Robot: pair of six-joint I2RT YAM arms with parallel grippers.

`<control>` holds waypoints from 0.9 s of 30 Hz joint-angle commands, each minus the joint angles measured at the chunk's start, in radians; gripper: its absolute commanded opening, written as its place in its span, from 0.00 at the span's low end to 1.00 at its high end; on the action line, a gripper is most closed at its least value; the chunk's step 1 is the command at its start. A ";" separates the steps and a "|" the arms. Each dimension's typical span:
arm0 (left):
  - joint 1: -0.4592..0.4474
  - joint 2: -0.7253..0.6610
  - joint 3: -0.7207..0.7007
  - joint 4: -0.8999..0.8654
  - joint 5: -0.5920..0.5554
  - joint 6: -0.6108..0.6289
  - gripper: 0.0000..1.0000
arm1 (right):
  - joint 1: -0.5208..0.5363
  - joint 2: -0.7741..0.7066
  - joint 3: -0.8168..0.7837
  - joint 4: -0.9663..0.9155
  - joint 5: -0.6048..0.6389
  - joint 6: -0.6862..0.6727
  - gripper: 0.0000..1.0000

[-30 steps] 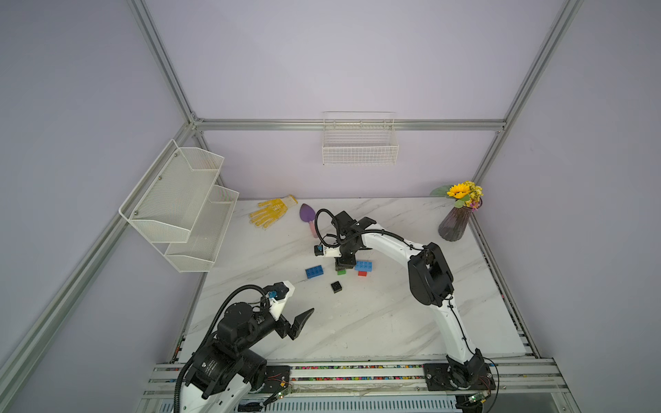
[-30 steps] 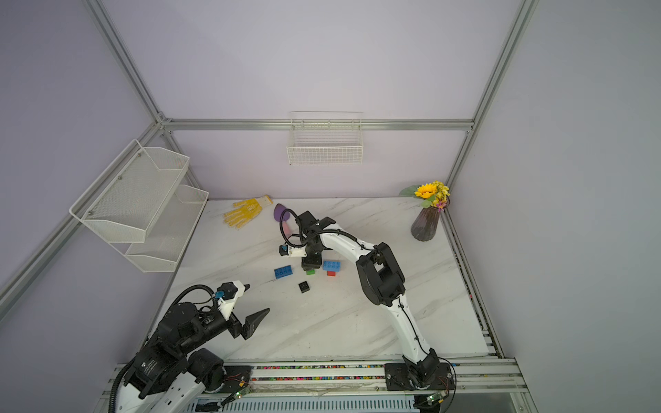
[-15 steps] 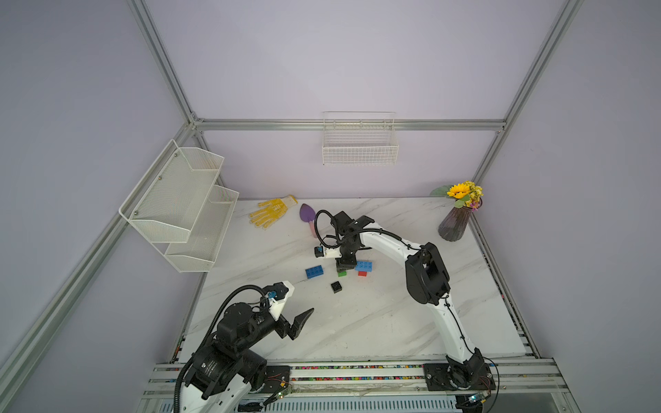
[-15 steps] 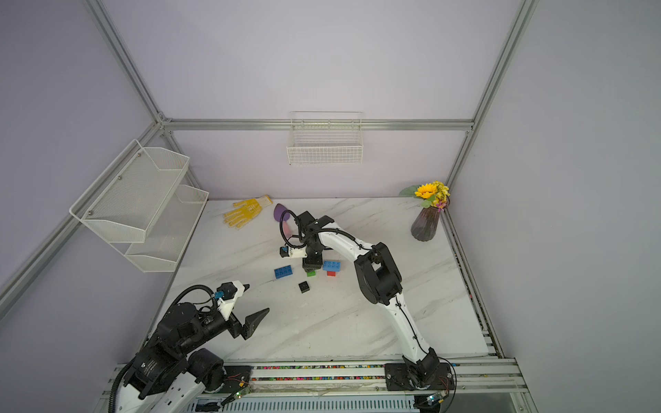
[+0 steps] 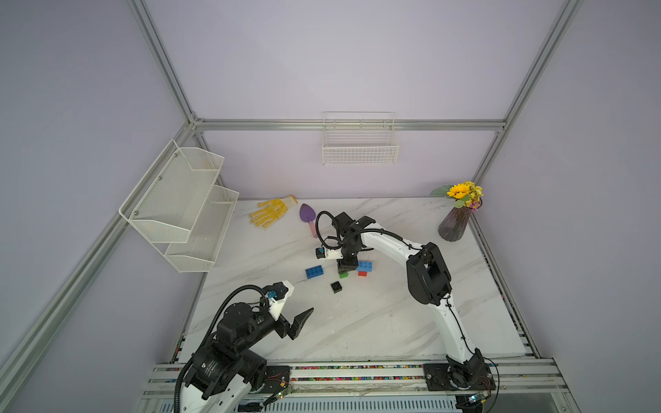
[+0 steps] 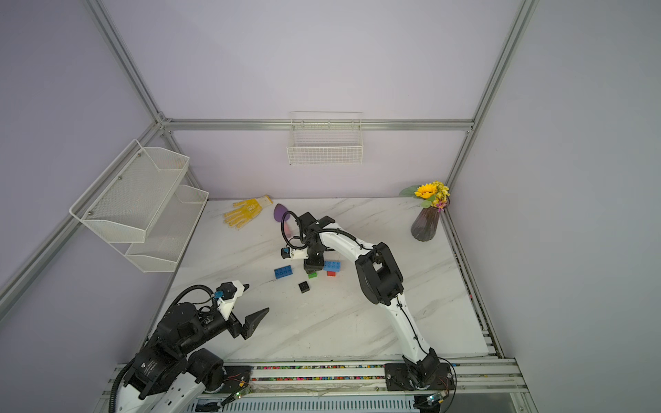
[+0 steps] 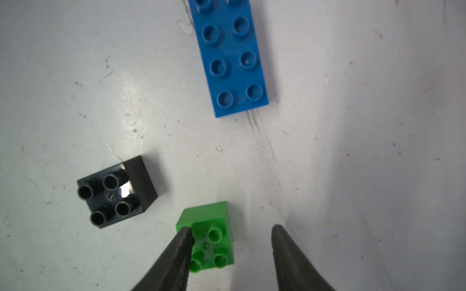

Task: Assemble the letter f with lego
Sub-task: Pick up the lego brick from the center of the board.

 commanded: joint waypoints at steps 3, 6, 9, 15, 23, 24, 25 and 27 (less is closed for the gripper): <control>0.008 0.001 0.005 0.021 0.012 0.025 1.00 | -0.005 -0.058 -0.019 -0.026 -0.028 0.006 0.55; 0.009 0.003 0.006 0.021 0.013 0.025 1.00 | -0.006 -0.066 -0.023 -0.023 -0.037 0.008 0.55; 0.010 0.003 0.006 0.021 0.012 0.025 1.00 | -0.011 -0.077 -0.029 -0.024 -0.048 0.006 0.55; 0.010 0.004 0.004 0.021 0.012 0.025 1.00 | -0.015 -0.104 -0.059 -0.029 -0.051 -0.022 0.55; 0.013 0.007 0.004 0.023 0.015 0.026 1.00 | -0.013 -0.083 -0.054 -0.056 -0.055 -0.040 0.55; 0.013 0.007 0.004 0.023 0.014 0.024 1.00 | -0.012 -0.076 -0.051 -0.062 -0.054 -0.043 0.55; 0.013 0.008 0.003 0.023 0.014 0.024 1.00 | -0.012 -0.072 -0.049 -0.065 -0.056 -0.043 0.55; 0.015 0.007 0.003 0.023 0.013 0.024 1.00 | -0.008 -0.065 -0.047 -0.067 -0.056 -0.045 0.55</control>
